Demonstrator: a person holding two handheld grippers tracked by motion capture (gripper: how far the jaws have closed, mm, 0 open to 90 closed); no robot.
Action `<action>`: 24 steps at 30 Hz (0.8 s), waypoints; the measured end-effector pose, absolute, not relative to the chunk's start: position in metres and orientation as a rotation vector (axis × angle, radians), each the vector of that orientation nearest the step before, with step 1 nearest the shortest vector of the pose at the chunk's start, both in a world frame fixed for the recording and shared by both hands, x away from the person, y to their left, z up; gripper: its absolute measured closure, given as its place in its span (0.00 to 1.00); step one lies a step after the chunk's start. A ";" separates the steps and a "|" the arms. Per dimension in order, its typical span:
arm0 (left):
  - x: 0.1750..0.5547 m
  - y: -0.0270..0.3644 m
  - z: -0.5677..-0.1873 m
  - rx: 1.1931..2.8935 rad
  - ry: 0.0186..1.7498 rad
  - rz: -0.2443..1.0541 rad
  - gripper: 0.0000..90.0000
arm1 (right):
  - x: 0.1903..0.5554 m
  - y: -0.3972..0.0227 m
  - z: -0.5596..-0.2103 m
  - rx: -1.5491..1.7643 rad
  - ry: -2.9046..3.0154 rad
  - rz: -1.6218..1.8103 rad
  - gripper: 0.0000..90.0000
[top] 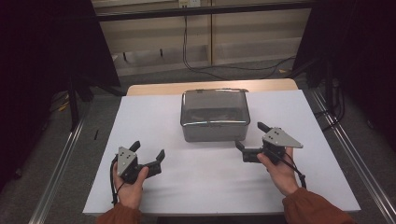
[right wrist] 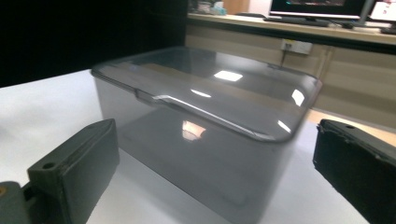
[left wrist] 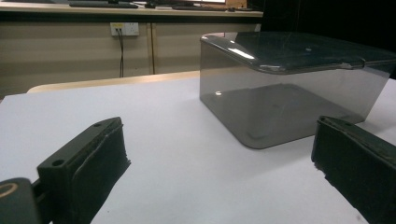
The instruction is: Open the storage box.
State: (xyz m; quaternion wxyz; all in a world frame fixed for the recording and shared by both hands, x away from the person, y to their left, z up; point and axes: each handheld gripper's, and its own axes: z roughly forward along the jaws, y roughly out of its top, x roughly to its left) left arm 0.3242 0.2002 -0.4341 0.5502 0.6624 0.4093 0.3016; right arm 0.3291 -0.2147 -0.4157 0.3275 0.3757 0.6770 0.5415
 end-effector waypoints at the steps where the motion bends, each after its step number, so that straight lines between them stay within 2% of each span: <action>1: 0.324 0.200 -0.434 1.572 0.967 0.715 0.03 | 0.330 -0.212 -0.414 0.966 1.783 1.416 0.00; 24: 0.325 0.202 -0.434 1.569 0.966 0.708 0.03 | 0.349 -0.169 -0.403 0.698 1.843 1.377 0.02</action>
